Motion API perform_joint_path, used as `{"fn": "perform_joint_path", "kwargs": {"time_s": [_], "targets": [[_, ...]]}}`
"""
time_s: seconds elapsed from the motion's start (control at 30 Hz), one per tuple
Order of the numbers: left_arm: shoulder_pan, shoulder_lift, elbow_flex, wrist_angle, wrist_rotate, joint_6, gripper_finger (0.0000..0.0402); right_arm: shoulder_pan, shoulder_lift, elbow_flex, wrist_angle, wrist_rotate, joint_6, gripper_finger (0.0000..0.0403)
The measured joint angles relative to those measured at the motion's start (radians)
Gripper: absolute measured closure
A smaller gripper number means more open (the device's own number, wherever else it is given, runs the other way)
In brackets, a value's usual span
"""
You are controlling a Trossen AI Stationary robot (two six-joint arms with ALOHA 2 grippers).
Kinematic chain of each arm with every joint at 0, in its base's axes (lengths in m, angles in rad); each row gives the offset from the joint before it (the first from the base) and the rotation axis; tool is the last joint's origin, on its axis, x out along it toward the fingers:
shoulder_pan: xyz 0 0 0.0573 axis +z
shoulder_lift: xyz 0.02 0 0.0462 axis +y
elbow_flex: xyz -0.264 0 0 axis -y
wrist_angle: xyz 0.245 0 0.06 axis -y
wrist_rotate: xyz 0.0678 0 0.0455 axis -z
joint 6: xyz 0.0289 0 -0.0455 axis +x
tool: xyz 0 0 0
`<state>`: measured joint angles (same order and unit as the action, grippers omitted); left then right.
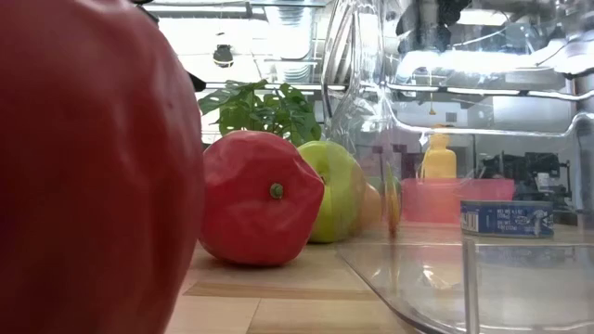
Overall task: Pick & Place Food Item
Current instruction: Put the yellow starfruit into the yellow bin
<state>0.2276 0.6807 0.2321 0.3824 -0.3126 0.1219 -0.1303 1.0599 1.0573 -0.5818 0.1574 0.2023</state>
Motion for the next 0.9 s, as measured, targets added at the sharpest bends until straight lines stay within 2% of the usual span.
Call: {"fn": "perform_joint_path", "kwargs": {"time_s": [0.33,0.9], "targets": [[0.000,0.000,0.000,0.000,0.000,0.000,0.0312,-0.002,0.040,-0.002,-0.135,0.002,0.207,0.0179],[0.000,0.000,0.000,0.022,0.000,0.000,0.0312,-0.021,0.059,0.000,-0.059,0.001,0.149,0.0179]]}}
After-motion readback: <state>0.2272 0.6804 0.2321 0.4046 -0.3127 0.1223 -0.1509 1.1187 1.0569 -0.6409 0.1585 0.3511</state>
